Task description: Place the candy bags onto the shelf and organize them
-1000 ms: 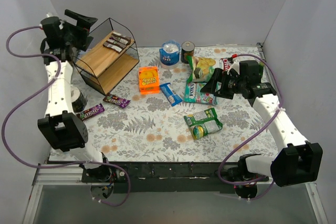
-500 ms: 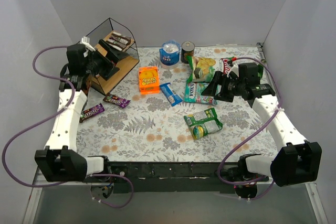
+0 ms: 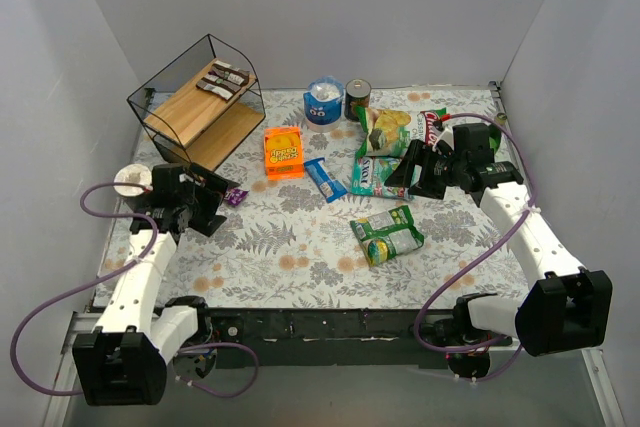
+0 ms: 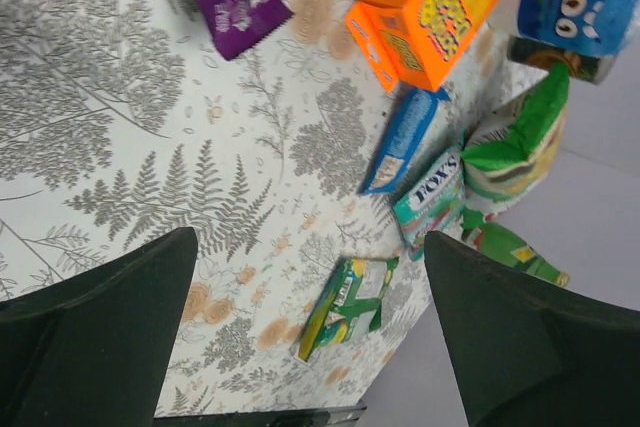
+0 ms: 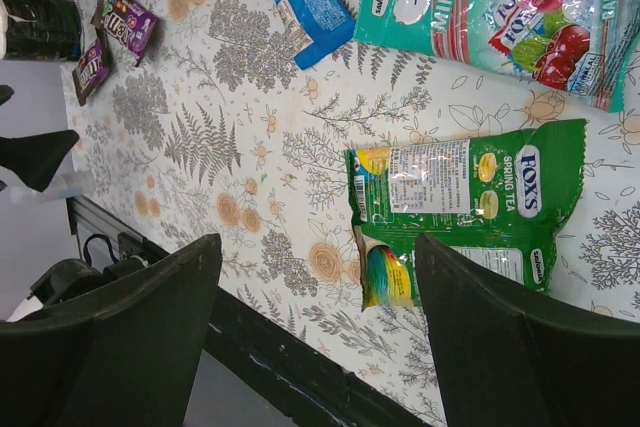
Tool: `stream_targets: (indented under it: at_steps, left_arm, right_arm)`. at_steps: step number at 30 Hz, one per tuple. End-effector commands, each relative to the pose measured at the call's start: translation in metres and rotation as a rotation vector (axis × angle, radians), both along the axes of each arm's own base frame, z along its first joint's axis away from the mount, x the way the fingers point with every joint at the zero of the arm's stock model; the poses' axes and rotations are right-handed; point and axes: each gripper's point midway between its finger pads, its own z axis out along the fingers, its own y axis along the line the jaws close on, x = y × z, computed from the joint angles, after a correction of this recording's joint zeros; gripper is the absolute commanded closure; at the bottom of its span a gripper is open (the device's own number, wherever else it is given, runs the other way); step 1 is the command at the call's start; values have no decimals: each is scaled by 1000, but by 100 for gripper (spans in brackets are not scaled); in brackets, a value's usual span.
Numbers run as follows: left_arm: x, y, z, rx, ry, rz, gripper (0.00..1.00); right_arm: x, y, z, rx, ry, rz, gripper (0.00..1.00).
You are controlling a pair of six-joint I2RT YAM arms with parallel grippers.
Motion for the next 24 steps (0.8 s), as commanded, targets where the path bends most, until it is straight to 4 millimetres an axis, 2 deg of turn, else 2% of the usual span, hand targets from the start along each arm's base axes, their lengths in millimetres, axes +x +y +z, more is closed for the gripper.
stream_targets:
  at_steps: [1, 4, 5, 6, 8, 10, 11, 21, 24]
  left_arm:
    - [-3, 22, -23, 19, 44, 182, 4]
    - [0, 30, -45, 23, 63, 251, 9]
    - [6, 33, -44, 24, 39, 270, 11]
    - [8, 36, -50, 28, 48, 288, 15]
    - [10, 48, -61, 52, 64, 370, 16]
    - [12, 52, -70, 58, 80, 402, 22]
    - [18, 55, -69, 62, 55, 417, 23]
    - [45, 62, -95, 112, 14, 409, 37]
    - [51, 65, -102, 151, 8, 390, 38]
  right_arm:
    - [0, 0, 3, 16, -9, -3, 16]
    - [0, 2, 4, 18, -7, 1, 17]
    - [1, 1, 5, 18, -9, -1, 18]
    - [1, 1, 6, 18, -11, -1, 18]
    - [3, 2, 8, 21, -18, 0, 18]
    - [3, 2, 8, 16, -16, -1, 19]
    - [4, 1, 8, 12, -20, -2, 19]
    - [6, -3, 9, -6, -28, -17, 20]
    - [6, -3, 9, -6, -27, -18, 21]
